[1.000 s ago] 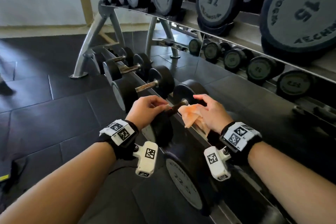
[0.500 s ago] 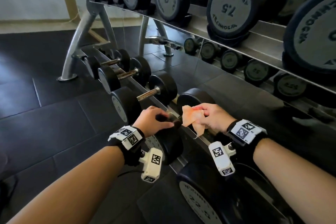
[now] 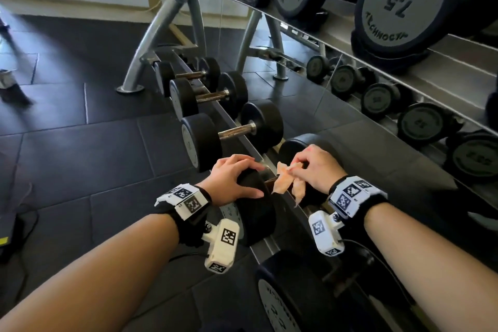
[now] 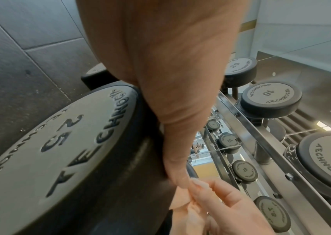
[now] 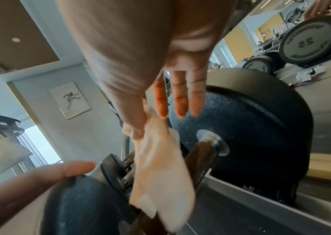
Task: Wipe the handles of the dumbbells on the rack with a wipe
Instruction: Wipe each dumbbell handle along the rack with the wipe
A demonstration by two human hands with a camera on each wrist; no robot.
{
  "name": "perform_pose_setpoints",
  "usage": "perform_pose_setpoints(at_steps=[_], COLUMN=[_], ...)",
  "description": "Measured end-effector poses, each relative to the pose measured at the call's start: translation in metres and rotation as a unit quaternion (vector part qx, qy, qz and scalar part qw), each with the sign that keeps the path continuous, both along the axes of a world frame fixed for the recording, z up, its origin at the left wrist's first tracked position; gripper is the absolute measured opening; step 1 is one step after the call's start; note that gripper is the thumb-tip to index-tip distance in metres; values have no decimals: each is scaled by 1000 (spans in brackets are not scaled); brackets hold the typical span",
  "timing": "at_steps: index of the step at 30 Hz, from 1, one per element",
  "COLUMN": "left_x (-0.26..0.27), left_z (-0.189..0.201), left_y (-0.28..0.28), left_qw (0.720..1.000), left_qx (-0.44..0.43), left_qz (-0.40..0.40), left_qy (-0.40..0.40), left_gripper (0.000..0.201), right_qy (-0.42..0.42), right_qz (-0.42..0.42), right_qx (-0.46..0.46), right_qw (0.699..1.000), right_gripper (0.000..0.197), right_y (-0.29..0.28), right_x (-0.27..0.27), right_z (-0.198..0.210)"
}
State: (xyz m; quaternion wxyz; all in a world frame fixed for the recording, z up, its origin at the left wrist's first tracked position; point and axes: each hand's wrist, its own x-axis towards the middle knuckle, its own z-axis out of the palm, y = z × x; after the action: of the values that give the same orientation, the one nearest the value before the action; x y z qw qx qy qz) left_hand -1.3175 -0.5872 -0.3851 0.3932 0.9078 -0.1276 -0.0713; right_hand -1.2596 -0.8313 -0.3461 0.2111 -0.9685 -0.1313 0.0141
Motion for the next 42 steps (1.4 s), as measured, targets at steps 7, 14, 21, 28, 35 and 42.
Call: perform_pose_setpoints(at_steps=[7,14,21,28,35,42], left_x=[0,0,1,0,2,3], left_z=[2,1,1,2,0,-2], left_y=[-2,-1,-1,-1,-1,-1], left_qw=[1000,1000,1000,1000,1000,1000], left_qx=[-7,-9,-4,-4,-5,-4], left_qz=[5,6,4,3,0,1], left_qy=[10,16,19,18,11,9], left_gripper=[55,57,59,58,57,58], right_qy=[46,115,44,-31,-2,6], right_qz=[-4,-16,-16,46,80,123], right_qx=[98,180,191,106,-2,10], right_qw=[994,977,981,993,997,992], right_gripper=[15,3,31,32,26,38], right_y=[2,2,14,20,3,9], right_x=[18,26,21,16,7,1], right_z=[-18,-25,-39,-53,-57,-58])
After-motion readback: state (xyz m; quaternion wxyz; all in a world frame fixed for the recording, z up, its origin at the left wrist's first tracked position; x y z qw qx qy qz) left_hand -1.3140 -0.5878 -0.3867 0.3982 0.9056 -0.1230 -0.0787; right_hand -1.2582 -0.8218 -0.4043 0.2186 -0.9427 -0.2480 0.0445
